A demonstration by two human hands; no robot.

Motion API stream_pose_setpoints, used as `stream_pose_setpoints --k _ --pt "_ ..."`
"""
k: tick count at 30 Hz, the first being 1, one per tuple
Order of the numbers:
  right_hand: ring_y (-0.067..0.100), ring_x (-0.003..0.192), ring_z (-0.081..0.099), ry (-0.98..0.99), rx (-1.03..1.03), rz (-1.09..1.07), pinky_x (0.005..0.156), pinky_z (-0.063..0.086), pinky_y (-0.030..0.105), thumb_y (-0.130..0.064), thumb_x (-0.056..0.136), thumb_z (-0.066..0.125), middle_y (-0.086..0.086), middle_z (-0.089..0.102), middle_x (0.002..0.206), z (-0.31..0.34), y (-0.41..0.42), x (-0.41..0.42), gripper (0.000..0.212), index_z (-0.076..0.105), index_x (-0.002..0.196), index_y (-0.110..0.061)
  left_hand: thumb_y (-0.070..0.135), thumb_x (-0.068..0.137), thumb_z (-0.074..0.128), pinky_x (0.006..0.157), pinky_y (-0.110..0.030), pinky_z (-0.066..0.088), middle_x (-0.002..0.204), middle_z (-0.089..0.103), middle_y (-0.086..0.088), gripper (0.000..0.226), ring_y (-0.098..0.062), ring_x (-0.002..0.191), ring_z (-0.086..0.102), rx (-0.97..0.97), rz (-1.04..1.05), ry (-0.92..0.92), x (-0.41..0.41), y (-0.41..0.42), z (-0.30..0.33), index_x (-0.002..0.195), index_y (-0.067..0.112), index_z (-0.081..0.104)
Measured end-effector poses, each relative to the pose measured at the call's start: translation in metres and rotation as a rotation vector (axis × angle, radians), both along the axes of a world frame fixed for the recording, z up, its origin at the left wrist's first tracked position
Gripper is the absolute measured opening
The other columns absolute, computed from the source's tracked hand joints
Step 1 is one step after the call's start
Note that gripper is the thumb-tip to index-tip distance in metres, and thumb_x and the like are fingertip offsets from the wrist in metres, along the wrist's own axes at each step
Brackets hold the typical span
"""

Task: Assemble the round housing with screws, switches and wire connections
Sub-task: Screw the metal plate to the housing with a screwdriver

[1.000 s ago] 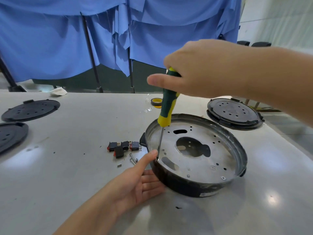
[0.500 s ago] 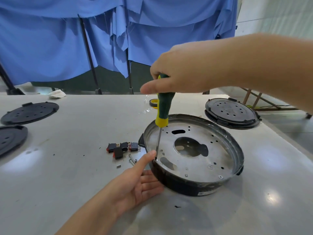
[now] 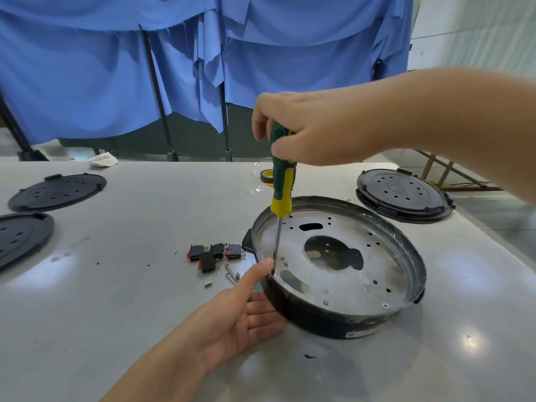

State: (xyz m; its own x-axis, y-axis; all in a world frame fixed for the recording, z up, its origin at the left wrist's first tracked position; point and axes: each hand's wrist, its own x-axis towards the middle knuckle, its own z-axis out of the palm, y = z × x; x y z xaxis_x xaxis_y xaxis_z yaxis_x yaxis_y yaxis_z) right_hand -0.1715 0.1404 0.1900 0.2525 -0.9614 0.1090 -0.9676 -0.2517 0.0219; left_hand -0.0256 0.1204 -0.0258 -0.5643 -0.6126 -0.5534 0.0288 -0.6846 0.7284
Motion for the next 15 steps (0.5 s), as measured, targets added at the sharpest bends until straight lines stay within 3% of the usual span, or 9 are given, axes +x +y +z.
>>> stream_pose_setpoints --k 2,5,8,10,13,15 --pt "0.007 0.053 0.044 0.021 -0.051 0.025 0.047 0.032 0.023 -0.043 0.097 0.041 -0.003 0.049 0.072 -0.0005 0.0008 -0.0003 0.019 0.045 0.104 -0.026 0.054 0.049 0.08 0.07 -0.032 0.061 0.101 0.073 -0.022 0.086 -0.029 0.089 0.073 -0.004 0.005 -0.007 -0.0008 -0.0002 -0.0003 0.11 -0.005 0.061" --pt "0.011 0.057 0.042 0.237 -0.195 -0.025 0.05 0.027 0.026 -0.065 0.09 0.034 -0.005 0.047 0.068 -0.0038 0.0015 -0.0004 0.042 0.045 0.097 -0.025 0.054 0.048 0.08 0.07 -0.032 0.061 0.101 0.073 -0.023 0.088 -0.031 0.091 0.073 -0.004 0.009 -0.011 -0.0013 -0.0003 -0.0008 0.11 -0.005 0.061" --pt "0.013 0.066 0.046 0.011 0.004 -0.014 0.053 0.032 0.026 -0.04 0.096 0.04 -0.005 0.048 0.088 -0.0009 0.0003 -0.0013 0.02 0.043 0.112 -0.028 0.054 0.047 0.08 0.07 -0.032 0.061 0.101 0.073 -0.023 0.089 -0.032 0.093 0.072 -0.003 0.009 -0.006 -0.0013 -0.0006 -0.0013 0.11 -0.006 0.061" --pt "0.012 0.06 0.045 -0.059 0.027 0.002 0.05 0.032 0.024 -0.032 0.095 0.043 -0.003 0.05 0.087 0.0014 0.0025 -0.0009 0.018 0.042 0.114 -0.03 0.054 0.047 0.08 0.068 -0.032 0.061 0.101 0.073 -0.023 0.088 -0.031 0.091 0.073 -0.002 0.007 -0.004 -0.001 -0.0006 -0.0015 0.11 -0.006 0.061" --pt "0.012 0.054 0.044 0.174 -0.178 -0.018 0.047 0.028 0.025 -0.06 0.092 0.037 -0.003 0.047 0.067 -0.0033 0.0017 -0.002 0.041 0.041 0.11 -0.024 0.054 0.049 0.08 0.068 -0.032 0.061 0.1 0.073 -0.023 0.087 -0.031 0.091 0.073 -0.003 0.006 -0.008 -0.001 -0.0009 -0.002 0.109 -0.006 0.061" --pt "0.012 0.058 0.046 0.219 -0.169 -0.045 0.048 0.028 0.026 -0.063 0.091 0.033 -0.003 0.047 0.069 -0.0047 0.0018 -0.0033 0.045 0.039 0.115 -0.025 0.054 0.048 0.08 0.068 -0.031 0.061 0.1 0.073 -0.023 0.087 -0.031 0.092 0.073 0.0 0.006 -0.009 -0.0015 -0.0008 -0.0022 0.109 -0.006 0.061"
